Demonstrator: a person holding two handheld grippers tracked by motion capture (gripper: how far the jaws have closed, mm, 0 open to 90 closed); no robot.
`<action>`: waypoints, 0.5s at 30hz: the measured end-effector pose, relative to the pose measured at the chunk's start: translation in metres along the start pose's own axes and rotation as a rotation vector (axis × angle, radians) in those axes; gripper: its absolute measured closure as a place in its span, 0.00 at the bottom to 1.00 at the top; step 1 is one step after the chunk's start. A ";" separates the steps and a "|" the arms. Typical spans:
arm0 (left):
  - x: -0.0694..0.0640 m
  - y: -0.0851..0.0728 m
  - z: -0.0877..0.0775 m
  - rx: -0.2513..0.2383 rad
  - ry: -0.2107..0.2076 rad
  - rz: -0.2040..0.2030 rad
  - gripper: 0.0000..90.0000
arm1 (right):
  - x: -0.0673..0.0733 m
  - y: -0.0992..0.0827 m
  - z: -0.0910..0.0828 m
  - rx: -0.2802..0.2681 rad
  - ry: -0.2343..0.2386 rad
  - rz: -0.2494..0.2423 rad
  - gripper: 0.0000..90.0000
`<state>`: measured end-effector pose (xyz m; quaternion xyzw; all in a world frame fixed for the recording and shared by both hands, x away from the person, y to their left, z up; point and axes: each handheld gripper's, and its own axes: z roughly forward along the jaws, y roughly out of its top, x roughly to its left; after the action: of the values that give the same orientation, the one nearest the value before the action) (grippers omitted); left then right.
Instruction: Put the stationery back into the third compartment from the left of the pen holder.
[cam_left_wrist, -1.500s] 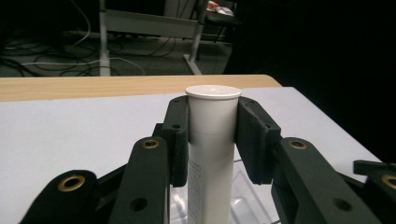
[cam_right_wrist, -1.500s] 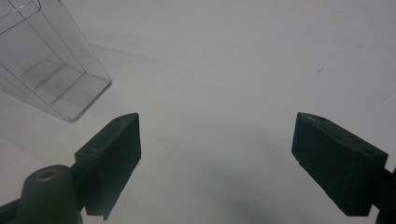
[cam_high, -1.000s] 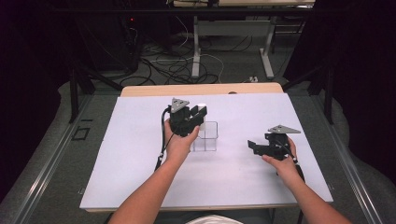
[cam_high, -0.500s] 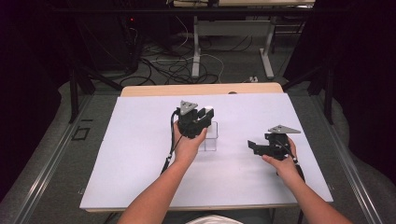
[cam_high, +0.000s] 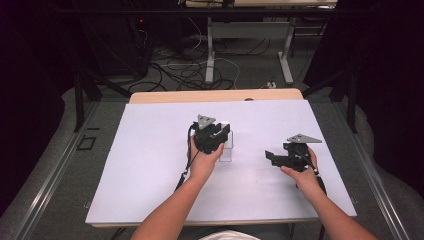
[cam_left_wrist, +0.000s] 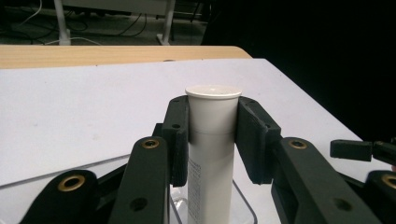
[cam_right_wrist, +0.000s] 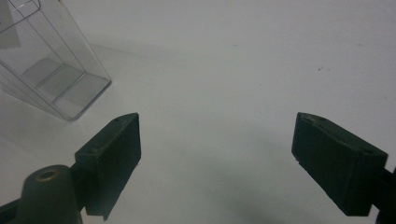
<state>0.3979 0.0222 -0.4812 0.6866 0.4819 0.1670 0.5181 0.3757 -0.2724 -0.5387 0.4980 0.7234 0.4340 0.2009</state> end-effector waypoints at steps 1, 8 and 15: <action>0.000 -0.001 0.000 0.001 0.001 0.001 0.74 | 0.000 0.000 0.000 0.000 0.000 0.000 0.17; 0.000 -0.001 -0.001 -0.003 0.000 -0.007 0.74 | 0.000 0.000 0.000 -0.001 0.001 -0.002 0.17; 0.001 -0.001 -0.002 0.007 0.002 -0.021 0.74 | 0.000 0.000 0.000 -0.001 0.001 -0.002 0.17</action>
<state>0.3967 0.0239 -0.4817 0.6832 0.4900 0.1607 0.5170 0.3761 -0.2725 -0.5389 0.4969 0.7237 0.4345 0.2013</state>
